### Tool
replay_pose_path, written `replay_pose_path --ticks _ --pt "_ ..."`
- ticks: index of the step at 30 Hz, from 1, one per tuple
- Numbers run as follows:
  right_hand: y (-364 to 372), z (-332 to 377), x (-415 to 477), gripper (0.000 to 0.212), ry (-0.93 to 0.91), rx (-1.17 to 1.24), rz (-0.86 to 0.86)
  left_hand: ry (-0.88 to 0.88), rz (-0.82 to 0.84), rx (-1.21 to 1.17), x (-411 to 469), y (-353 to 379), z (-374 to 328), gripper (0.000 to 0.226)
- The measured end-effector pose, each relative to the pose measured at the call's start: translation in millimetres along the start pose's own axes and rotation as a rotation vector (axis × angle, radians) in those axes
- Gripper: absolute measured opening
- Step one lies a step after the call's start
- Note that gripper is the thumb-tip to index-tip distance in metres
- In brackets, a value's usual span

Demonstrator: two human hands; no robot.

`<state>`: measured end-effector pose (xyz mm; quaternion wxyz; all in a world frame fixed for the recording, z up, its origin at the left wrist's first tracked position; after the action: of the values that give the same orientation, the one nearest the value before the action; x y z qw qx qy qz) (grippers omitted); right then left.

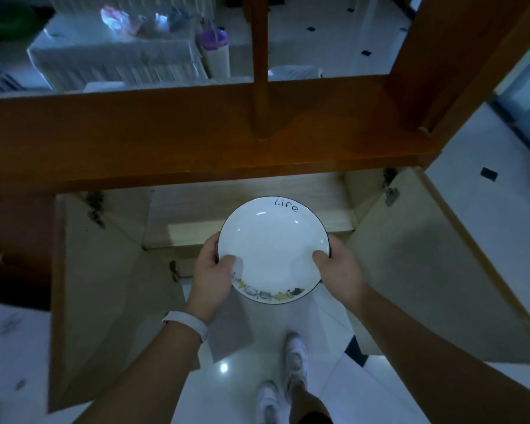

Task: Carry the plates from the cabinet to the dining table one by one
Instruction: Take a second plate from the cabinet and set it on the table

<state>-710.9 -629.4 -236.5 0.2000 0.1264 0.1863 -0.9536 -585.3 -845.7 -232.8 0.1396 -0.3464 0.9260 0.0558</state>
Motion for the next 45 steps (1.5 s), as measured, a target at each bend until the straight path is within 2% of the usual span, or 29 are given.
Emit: replay_pose_path --ticks 3,9,13,18,27,35,42,45 --pt "-11.6 36.0 -31.7 0.033 -0.075 0.056 -0.037 0.040 0.043 0.027 -19.1 -3.2 -36.5 0.046" --pt "-36.0 60.1 -87.2 0.034 -0.081 0.166 -0.088 0.066 0.109 -0.002 -63.7 6.9 -83.4 0.046" --pt "-64.9 64.5 -115.1 0.043 -0.104 0.206 -0.105 0.069 0.149 -0.046 -85.8 31.4 -94.2 0.049" --pt "-124.2 58.2 -158.5 0.040 -0.118 0.231 -0.242 0.094 0.266 -0.024 -112.0 86.0 -100.4 0.049" --pt "-281.5 -12.2 -275.2 0.038 -0.032 0.304 -0.635 0.093 0.593 0.042 -216.5 253.5 -85.8 0.049" --pt "-421.4 -103.4 -452.8 0.038 0.074 0.335 -0.964 0.088 0.904 0.087 -395.8 412.5 -49.5 0.047" --pt "-493.1 -178.3 -597.3 0.022 0.151 0.382 -1.174 0.063 1.167 0.139 -550.6 501.5 -2.4 0.046" --pt "-510.8 -205.5 -655.4 0.026 0.170 0.415 -1.280 0.058 1.263 0.189 -613.1 527.3 14.0 0.045"
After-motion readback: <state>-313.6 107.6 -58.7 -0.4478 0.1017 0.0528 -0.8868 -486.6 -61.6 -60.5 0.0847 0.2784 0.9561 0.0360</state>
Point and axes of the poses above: each hand's wrist, its own x-axis towards the middle knuckle, its own y-axis out of the palm, z = x × y, the point moved 8 cm from there along x, towards the middle knuckle
